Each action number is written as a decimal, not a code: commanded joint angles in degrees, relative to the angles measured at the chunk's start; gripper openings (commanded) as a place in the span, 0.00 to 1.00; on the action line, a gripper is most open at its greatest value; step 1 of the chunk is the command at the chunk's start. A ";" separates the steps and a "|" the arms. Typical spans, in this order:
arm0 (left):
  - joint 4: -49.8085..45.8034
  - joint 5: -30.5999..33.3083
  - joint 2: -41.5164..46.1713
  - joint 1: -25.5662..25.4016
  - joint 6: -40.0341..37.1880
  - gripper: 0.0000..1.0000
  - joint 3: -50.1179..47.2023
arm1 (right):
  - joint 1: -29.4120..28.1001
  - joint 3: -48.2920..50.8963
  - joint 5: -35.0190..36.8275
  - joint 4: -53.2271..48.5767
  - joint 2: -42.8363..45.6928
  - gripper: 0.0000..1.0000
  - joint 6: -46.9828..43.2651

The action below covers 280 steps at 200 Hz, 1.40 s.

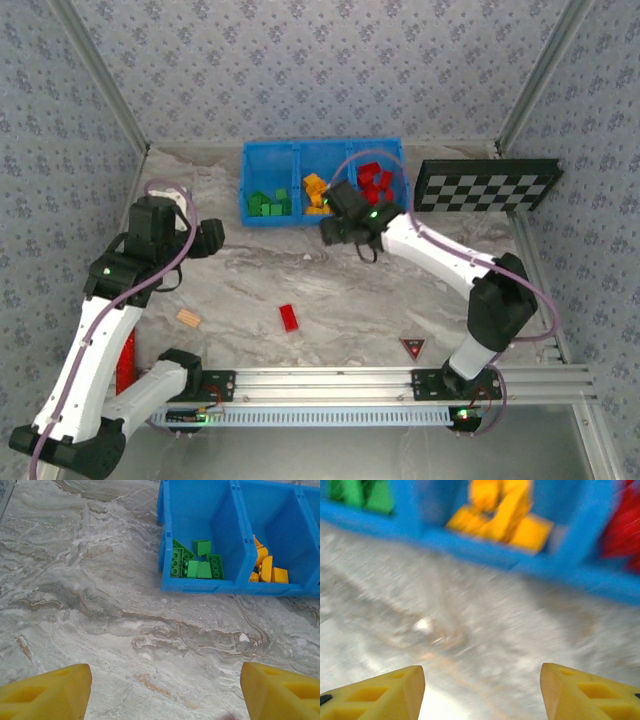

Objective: Sort the legos into containers by color
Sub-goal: Pick up the lego from the bottom-center of the table.

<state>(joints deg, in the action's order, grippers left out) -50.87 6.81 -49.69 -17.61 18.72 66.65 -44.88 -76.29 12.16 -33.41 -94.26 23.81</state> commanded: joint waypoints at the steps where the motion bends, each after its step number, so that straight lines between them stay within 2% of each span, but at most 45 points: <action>1: 0.15 -1.05 1.71 0.48 0.52 0.79 -0.63 | -5.07 3.95 -6.27 5.00 -3.09 0.64 14.55; 54: -0.16 -1.89 3.96 0.47 0.53 0.80 -1.90 | -16.30 1.28 -10.27 7.39 -13.26 0.67 22.09; 108: -1.86 -1.27 8.53 0.47 1.52 0.81 -4.15 | -19.47 -1.42 -11.25 4.36 -18.14 0.70 22.10; 179: -1.51 -0.96 9.66 0.47 1.59 0.81 -7.11 | -21.42 -8.92 -9.41 -8.58 -24.86 0.46 19.02; 215: -1.33 -0.59 9.29 0.47 1.32 0.81 -6.98 | -21.15 -10.55 -7.32 -14.58 -24.40 0.30 16.47; 246: -0.95 -0.51 8.33 0.47 1.23 0.81 -7.24 | -17.85 -8.18 -2.50 -18.81 -19.18 0.27 12.62; 280: 0.35 -0.53 6.66 0.47 1.68 0.81 -7.44 | -9.13 -6.14 4.82 -19.83 -12.30 0.27 2.11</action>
<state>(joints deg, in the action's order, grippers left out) -52.45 5.61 -42.11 -17.61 19.59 59.51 -60.40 -83.13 8.69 -48.93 -113.03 34.59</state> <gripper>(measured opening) 0.806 0.314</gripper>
